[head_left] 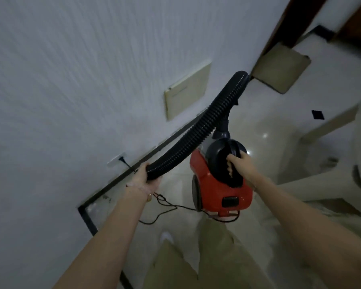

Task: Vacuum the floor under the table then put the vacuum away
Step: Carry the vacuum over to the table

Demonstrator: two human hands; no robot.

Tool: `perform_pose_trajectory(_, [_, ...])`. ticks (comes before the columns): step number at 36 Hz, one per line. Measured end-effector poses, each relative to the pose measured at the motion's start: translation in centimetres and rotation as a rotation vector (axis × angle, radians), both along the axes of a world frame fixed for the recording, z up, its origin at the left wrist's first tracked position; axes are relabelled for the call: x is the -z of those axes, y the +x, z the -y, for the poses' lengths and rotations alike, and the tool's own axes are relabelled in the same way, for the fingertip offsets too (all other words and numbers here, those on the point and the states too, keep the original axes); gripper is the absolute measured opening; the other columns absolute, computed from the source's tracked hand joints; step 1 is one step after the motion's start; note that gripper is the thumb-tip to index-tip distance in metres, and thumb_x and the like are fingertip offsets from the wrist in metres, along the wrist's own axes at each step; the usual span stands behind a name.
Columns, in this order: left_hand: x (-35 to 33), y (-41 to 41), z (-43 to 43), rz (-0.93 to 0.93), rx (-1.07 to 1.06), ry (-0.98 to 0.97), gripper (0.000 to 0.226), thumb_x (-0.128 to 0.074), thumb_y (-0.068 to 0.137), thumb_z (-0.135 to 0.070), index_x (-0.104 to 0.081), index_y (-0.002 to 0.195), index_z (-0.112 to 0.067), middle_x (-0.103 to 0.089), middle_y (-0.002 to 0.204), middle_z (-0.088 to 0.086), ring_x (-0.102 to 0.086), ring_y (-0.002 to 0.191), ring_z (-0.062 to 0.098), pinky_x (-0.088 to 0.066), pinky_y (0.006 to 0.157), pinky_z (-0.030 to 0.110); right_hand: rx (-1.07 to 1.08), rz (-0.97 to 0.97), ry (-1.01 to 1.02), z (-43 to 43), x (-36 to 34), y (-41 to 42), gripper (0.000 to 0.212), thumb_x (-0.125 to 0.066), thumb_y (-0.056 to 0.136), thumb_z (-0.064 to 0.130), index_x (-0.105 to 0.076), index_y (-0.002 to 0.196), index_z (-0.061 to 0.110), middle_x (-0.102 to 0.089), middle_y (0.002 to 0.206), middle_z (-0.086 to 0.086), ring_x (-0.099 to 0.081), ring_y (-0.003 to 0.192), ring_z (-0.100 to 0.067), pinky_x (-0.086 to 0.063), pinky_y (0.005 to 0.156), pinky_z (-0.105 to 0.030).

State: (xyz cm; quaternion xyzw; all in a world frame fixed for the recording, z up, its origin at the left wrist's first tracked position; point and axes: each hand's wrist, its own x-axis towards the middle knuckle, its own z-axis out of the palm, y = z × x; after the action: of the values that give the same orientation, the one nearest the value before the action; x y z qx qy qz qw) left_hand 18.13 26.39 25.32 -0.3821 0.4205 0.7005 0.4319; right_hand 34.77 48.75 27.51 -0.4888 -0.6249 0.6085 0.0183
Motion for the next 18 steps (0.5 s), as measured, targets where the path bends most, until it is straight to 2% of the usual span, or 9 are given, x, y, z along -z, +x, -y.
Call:
perform_pose_trajectory(2, [-0.7, -0.4, -3.7, -0.016, 0.025, 0.005, 0.037, -0.050, 0.096, -0.014, -0.046, 0.131, -0.002, -0.041, 0.144, 0.024, -0.046, 0.130, 0.028, -0.055, 0.041, 0.027, 0.047, -0.041, -0.014, -2.8, -0.4, 0.3, 0.016, -0.049, 0.091, 0.007, -0.051, 0.076, 0.012, -0.048, 0.054, -0.003, -0.045, 0.040, -0.013, -0.040, 0.039, -0.023])
perform_pose_trajectory(6, [-2.4, -1.0, -11.4, -0.063, 0.072, 0.025, 0.017, -0.051, 0.094, -0.013, -0.052, 0.108, -0.003, -0.039, 0.146, 0.026, -0.049, 0.125, 0.026, -0.054, 0.038, 0.028, 0.118, -0.113, -0.033, -9.3, -0.7, 0.4, 0.013, -0.051, 0.091, 0.010, -0.050, 0.079, 0.011, -0.046, 0.052, -0.002, -0.042, 0.038, -0.012, -0.036, 0.039, -0.024])
perform_pose_trajectory(10, [-3.9, -1.3, -18.6, -0.059, 0.040, 0.054, 0.018, -0.054, 0.094, -0.014, -0.050, 0.108, -0.003, -0.044, 0.142, 0.024, -0.050, 0.127, 0.027, -0.055, 0.039, 0.033, 0.158, -0.175, -0.030, -16.1, -2.1, 0.0, 0.010, -0.050, 0.092, 0.010, -0.051, 0.082, 0.011, -0.045, 0.050, 0.000, -0.041, 0.037, -0.010, -0.034, 0.037, -0.023])
perform_pose_trajectory(12, [-5.4, -0.8, -21.9, -0.062, 0.007, 0.075, 0.012, -0.055, 0.094, -0.013, -0.053, 0.094, -0.001, -0.056, 0.119, 0.020, -0.059, 0.107, 0.026, -0.054, 0.038, 0.033, 0.167, -0.200, -0.009, -18.9, -3.2, -0.3, 0.007, -0.049, 0.091, 0.009, -0.051, 0.084, 0.011, -0.045, 0.052, -0.001, -0.041, 0.037, -0.010, -0.034, 0.036, -0.022])
perform_pose_trajectory(14, [-7.0, -0.5, -24.8, -0.066, -0.014, 0.102, 0.015, -0.054, 0.095, -0.012, -0.051, 0.084, -0.002, -0.056, 0.093, 0.015, -0.058, 0.082, 0.023, -0.052, 0.037, 0.031, 0.189, -0.224, 0.019, -21.7, -4.5, -0.7, 0.005, -0.049, 0.091, 0.009, -0.051, 0.086, 0.010, -0.045, 0.053, -0.002, -0.040, 0.037, -0.009, -0.034, 0.036, -0.021])
perform_pose_trajectory(18, [-8.9, -1.1, -30.4, -0.030, -0.013, 0.140, 0.017, -0.054, 0.095, -0.015, -0.052, 0.084, -0.002, -0.054, 0.087, 0.015, -0.055, 0.076, 0.024, -0.051, 0.035, 0.032, 0.231, -0.272, 0.055, -27.3, -6.5, -1.7, 0.003, -0.049, 0.091, 0.010, -0.048, 0.088, 0.009, -0.044, 0.055, -0.004, -0.040, 0.040, -0.011, -0.033, 0.036, -0.021])
